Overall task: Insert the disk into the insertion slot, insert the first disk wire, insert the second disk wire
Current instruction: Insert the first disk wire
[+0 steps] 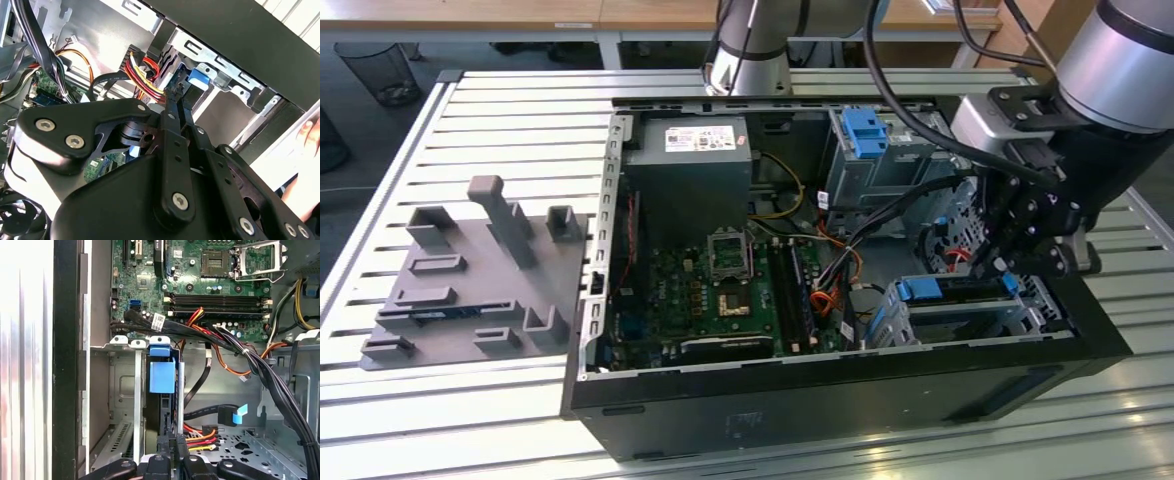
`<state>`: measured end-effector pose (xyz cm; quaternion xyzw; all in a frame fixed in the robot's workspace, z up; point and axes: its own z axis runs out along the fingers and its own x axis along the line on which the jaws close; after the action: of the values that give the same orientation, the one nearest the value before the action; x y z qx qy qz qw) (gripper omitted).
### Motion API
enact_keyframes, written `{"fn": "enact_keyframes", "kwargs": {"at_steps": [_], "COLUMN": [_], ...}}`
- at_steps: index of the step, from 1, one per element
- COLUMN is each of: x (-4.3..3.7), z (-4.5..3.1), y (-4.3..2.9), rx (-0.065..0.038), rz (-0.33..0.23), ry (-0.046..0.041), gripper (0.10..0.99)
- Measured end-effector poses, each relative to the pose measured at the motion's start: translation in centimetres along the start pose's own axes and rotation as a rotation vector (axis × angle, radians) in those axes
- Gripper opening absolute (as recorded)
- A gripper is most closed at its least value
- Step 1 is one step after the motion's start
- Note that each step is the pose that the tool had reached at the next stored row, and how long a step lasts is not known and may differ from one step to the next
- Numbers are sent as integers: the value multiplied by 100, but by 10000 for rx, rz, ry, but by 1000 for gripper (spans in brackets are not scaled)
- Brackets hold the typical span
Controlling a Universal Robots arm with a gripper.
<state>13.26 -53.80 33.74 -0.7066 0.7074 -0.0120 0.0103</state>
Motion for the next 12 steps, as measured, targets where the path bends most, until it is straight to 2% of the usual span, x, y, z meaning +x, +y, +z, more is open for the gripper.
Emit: {"fn": "enact_keyframes", "kwargs": {"at_steps": [12], "x": [4], "z": [29], "y": [3], "rx": [1], "rz": [228], "ry": [9], "gripper": [169]}}
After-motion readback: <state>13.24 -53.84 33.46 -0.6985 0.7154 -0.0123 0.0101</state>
